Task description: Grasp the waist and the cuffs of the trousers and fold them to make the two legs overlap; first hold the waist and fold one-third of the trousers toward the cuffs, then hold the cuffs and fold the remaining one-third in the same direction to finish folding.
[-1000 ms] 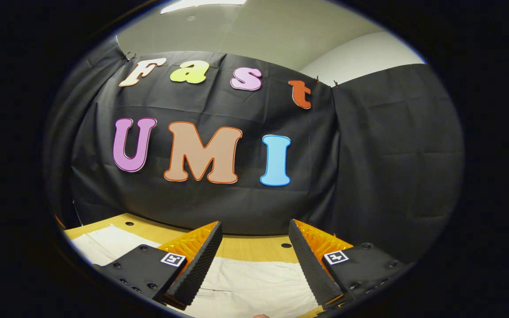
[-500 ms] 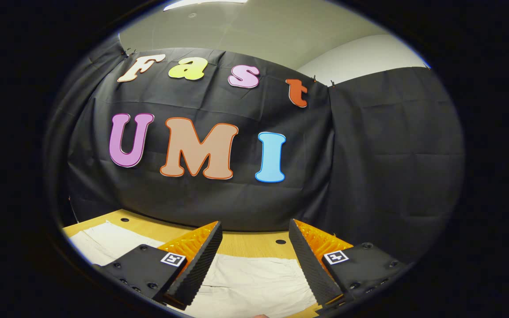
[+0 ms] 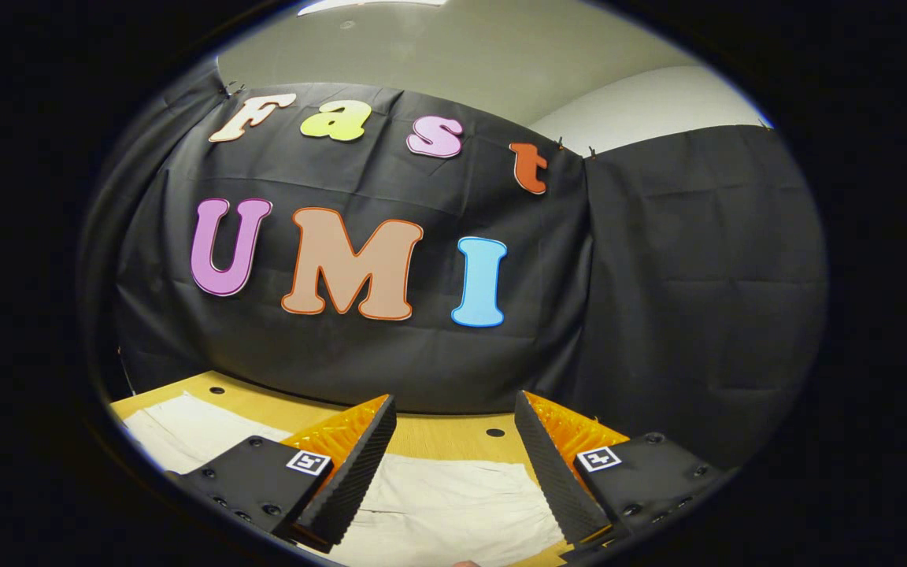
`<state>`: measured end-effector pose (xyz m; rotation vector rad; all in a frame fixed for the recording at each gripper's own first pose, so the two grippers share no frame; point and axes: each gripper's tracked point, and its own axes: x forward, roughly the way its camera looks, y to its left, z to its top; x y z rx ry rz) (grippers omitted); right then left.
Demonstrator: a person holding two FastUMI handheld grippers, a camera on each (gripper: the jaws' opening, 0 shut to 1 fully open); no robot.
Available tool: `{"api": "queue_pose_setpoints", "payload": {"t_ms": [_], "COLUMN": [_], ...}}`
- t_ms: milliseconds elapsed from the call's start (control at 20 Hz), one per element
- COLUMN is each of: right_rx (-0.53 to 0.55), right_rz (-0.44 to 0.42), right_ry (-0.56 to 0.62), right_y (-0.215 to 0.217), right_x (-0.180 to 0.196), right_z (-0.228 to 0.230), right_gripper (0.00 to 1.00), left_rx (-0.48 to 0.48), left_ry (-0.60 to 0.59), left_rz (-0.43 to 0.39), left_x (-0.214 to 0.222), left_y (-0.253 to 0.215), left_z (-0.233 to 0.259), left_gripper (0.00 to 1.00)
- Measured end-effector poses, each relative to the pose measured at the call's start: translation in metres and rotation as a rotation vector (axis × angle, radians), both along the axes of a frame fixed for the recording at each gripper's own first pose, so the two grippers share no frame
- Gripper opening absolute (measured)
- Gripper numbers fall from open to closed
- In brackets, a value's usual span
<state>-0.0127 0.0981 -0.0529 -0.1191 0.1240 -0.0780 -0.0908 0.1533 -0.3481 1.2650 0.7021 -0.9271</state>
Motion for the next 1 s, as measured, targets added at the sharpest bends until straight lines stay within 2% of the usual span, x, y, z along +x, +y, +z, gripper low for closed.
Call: {"api": "queue_pose_setpoints", "payload": {"t_ms": [100,150,200,250,300,400,550,700,850,1000], "right_rx": [-0.002,-0.006,-0.012,-0.019,-0.029,-0.044,-0.070,-0.107,-0.173,-0.291], "right_rz": [-0.007,-0.011,-0.013,-0.015,-0.017,-0.022,-0.022,-0.020,0.002,0.048], "right_ry": [-0.002,-0.002,-0.003,-0.005,-0.004,-0.001,0.017,0.032,0.056,0.118], "right_y": [0.000,-0.001,-0.002,-0.002,-0.003,-0.007,-0.012,-0.020,-0.029,-0.048], "right_x": [0.000,0.000,0.000,0.000,-0.001,-0.006,-0.012,-0.019,-0.022,-0.024], "right_z": [0.002,0.004,0.004,0.006,0.007,0.006,0.001,-0.007,-0.017,-0.041], "right_gripper": [0.97,0.97,0.97,0.97,0.97,0.97,0.97,0.97,0.97,0.98], "left_rx": [0.002,0.002,0.010,0.016,0.018,0.018,0.019,0.008,0.011,0.003], "left_ry": [0.025,0.025,0.032,0.037,0.039,0.046,0.051,0.061,0.051,0.060], "left_rz": [0.005,-0.003,-0.012,-0.012,-0.010,-0.006,0.000,0.008,0.006,0.008], "left_x": [0.005,0.007,0.008,0.009,0.009,0.005,0.010,0.009,0.005,0.004], "left_y": [0.000,-0.001,-0.001,-0.001,-0.002,0.000,-0.004,-0.002,-0.003,-0.003], "left_z": [-0.005,-0.006,-0.007,-0.010,-0.012,-0.012,-0.016,-0.019,-0.018,-0.019], "left_gripper": [0.86,0.80,0.68,0.64,0.52,0.36,0.19,0.06,0.02,0.00]}}
